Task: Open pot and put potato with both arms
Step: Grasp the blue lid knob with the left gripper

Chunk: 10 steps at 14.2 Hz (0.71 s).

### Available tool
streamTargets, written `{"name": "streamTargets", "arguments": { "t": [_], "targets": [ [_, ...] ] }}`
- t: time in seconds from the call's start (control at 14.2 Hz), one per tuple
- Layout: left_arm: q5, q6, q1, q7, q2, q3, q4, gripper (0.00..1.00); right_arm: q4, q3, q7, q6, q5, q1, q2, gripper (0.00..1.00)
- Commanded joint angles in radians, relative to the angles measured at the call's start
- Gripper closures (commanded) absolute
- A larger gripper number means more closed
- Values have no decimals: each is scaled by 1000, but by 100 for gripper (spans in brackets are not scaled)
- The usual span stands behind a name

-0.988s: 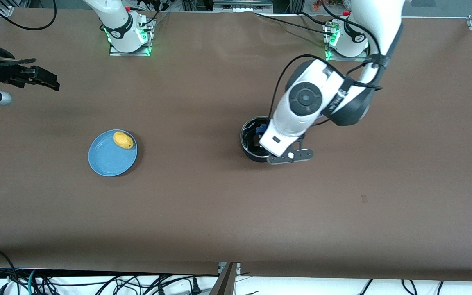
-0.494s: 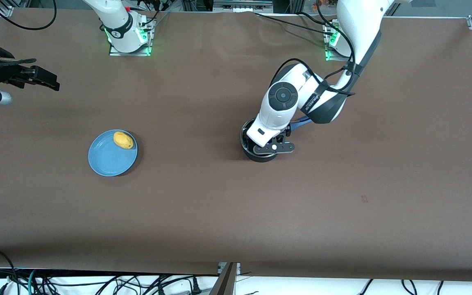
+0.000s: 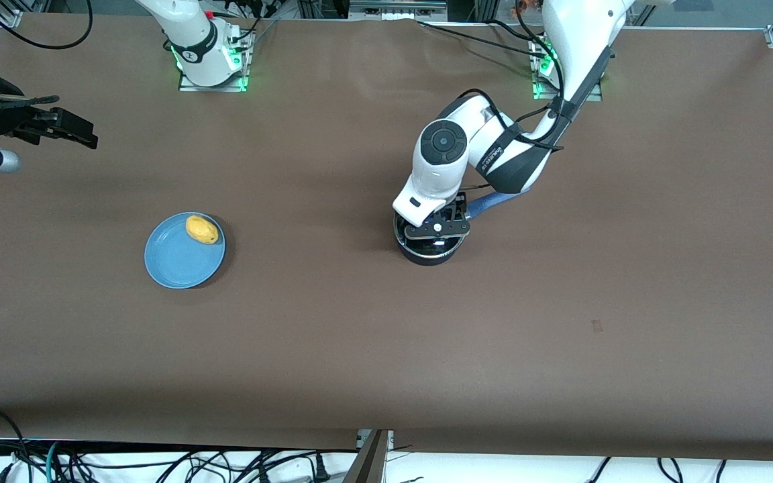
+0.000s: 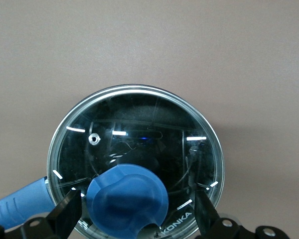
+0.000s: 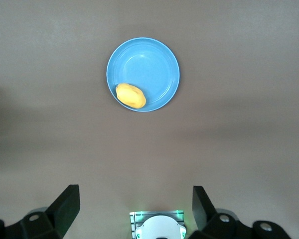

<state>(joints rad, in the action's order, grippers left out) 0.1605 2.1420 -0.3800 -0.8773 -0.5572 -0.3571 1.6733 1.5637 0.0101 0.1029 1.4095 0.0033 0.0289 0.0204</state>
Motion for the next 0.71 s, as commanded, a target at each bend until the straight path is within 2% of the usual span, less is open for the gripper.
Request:
{"name": "streamTargets", "arguments": {
  "t": [0.0, 0.14, 0.28, 0.42, 0.56, 0.64],
  "targets": [
    [28, 21, 4, -28, 37, -2, 43, 11, 21, 2, 14, 14, -12, 0, -19, 0],
    [28, 21, 6, -29, 37, -2, 45, 23, 21, 2, 14, 14, -12, 0, -19, 0],
    [30, 21, 6, -28, 37, -2, 48, 30, 21, 2, 14, 14, -12, 0, -19, 0],
    [34, 21, 7, -25, 39, -2, 49, 45, 21, 2, 14, 14, -11, -1, -19, 0],
    [33, 7, 12, -20, 45, -5, 43, 56, 21, 2, 14, 14, -12, 0, -19, 0],
    [33, 1, 16, -19, 55, -9, 39, 56, 21, 2, 14, 14, -11, -1, -19, 0]
  ]
}}
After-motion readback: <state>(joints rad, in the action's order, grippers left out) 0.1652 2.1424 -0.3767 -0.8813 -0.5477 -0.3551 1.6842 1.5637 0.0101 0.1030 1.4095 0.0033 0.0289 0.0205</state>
